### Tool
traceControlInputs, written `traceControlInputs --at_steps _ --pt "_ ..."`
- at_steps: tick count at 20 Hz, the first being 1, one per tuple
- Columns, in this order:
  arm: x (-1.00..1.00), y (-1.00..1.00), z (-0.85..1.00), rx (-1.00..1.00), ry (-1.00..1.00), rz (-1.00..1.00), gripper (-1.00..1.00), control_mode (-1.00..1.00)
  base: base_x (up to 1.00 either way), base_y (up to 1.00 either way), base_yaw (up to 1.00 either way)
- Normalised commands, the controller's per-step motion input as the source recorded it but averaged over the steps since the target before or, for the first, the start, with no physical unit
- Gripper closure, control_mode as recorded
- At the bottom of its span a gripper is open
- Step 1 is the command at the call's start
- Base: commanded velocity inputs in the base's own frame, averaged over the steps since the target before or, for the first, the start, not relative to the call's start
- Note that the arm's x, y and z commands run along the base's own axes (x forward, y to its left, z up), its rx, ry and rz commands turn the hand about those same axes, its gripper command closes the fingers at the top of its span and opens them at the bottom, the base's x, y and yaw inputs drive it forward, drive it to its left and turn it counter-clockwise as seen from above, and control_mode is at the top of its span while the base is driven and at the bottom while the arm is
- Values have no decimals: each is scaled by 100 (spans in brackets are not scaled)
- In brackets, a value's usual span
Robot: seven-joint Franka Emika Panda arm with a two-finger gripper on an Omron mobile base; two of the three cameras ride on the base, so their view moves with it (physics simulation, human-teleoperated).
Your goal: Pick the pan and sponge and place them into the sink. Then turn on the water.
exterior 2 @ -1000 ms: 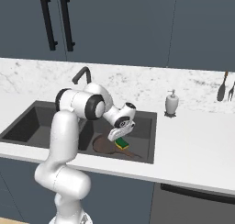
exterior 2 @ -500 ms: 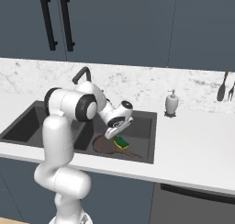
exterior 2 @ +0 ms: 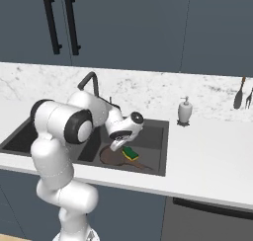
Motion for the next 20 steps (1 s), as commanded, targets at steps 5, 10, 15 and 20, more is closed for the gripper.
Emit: traceControlInputs --at_steps 5,10,15,20 --pt "-11 0 86 12 -8 -1 -100 -100 0 0 0" --pt "-11 0 94 17 -1 -1 -100 -100 0 0 0" --pt "-31 0 76 18 -3 -1 -100 -100 0 0 0" --pt "-47 3 69 14 -12 -3 -100 -100 0 0 0"
